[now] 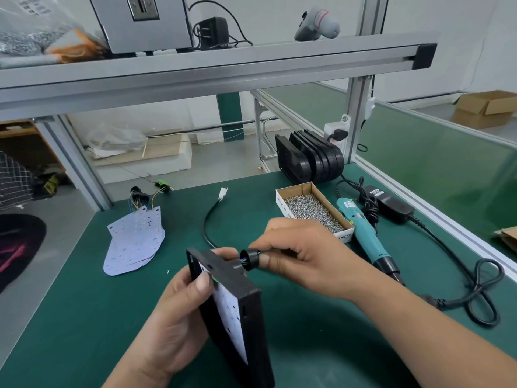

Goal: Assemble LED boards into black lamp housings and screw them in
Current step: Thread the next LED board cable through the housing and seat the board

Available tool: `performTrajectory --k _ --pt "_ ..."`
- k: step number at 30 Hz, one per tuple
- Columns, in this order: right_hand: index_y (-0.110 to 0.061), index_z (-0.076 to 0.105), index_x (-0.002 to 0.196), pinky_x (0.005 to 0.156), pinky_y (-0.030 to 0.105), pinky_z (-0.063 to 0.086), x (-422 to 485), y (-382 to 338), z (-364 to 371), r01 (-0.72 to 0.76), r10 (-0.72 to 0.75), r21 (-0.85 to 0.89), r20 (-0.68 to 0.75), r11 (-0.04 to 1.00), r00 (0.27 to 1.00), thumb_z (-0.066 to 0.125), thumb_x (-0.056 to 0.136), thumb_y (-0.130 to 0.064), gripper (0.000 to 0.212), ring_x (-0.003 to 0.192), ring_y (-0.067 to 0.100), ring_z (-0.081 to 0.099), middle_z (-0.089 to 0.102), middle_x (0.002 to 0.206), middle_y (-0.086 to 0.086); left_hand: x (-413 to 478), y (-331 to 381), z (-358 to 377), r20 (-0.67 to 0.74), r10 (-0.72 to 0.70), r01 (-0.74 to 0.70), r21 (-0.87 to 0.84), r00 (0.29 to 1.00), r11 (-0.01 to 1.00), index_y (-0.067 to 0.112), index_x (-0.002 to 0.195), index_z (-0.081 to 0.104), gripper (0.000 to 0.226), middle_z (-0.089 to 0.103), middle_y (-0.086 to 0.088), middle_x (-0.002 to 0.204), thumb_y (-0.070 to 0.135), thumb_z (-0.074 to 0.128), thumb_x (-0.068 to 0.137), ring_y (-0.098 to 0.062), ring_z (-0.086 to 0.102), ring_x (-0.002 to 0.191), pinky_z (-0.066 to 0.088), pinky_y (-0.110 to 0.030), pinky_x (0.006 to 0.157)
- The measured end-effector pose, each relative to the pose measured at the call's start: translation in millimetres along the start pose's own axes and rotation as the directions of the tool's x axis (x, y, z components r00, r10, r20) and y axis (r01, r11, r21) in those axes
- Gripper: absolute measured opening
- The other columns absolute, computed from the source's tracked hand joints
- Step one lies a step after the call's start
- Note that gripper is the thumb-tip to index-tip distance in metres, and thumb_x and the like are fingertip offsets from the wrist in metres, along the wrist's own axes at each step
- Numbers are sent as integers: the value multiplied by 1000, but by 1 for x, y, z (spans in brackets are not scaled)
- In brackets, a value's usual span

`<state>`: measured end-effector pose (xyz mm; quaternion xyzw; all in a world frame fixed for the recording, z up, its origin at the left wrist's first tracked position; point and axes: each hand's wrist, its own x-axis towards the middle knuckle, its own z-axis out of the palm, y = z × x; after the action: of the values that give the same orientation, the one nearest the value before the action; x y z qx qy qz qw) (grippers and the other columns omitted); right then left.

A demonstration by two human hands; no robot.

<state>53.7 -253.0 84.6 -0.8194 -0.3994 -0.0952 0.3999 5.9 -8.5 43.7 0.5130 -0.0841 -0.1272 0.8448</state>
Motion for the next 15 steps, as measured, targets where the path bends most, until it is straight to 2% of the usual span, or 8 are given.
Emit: performTrajectory --k 3,6,8,10,12,15 --pt "-14 79 109 65 38 46 2 -1 2 29 -29 -7 0 1000 1000 66 105 -23 16 75 17 57 54 78 -1 0 1 -5 5 36 -37 58 999 998 15 119 78 79 75 -8 101 51 103 54 -20 72 86 60 -45 86" --pt "-14 78 108 61 34 43 2 -2 7 20 -20 -8 25 1000 999 65 106 -28 20 71 14 54 49 73 -7 -2 0 -4 22 29 -31 97 999 995 14 126 75 81 76 -10 115 52 100 60 -20 73 94 51 -57 99" --pt "-14 78 107 60 33 42 2 -3 10 10 -10 -25 35 1000 999 64 106 -32 23 70 13 54 48 71 -9 -1 -1 -3 13 21 -22 92 1000 995 14 127 75 79 76 -12 119 52 99 63 -21 73 96 53 -56 99" --pt "-17 78 111 61 33 43 1 -5 13 15 -13 -56 35 998 999 63 106 -34 23 70 10 54 50 72 -12 -1 -1 -2 -5 18 -18 83 1000 996 12 125 75 76 75 -13 120 51 98 64 -23 73 97 58 -48 95" --pt "-19 78 113 62 32 43 0 -6 14 22 -20 -55 45 998 999 64 106 -31 19 72 8 54 50 74 -14 -2 0 -2 -3 11 -10 57 1000 998 10 123 75 75 74 -16 121 49 99 64 -25 74 99 59 -47 96" --pt "-17 76 114 69 34 45 0 -3 10 1 1 -24 63 1000 998 62 105 -20 18 79 12 56 54 81 -6 -3 3 -1 -4 -14 14 54 1000 998 10 121 75 74 72 -22 124 47 101 63 -32 72 102 48 -61 108"
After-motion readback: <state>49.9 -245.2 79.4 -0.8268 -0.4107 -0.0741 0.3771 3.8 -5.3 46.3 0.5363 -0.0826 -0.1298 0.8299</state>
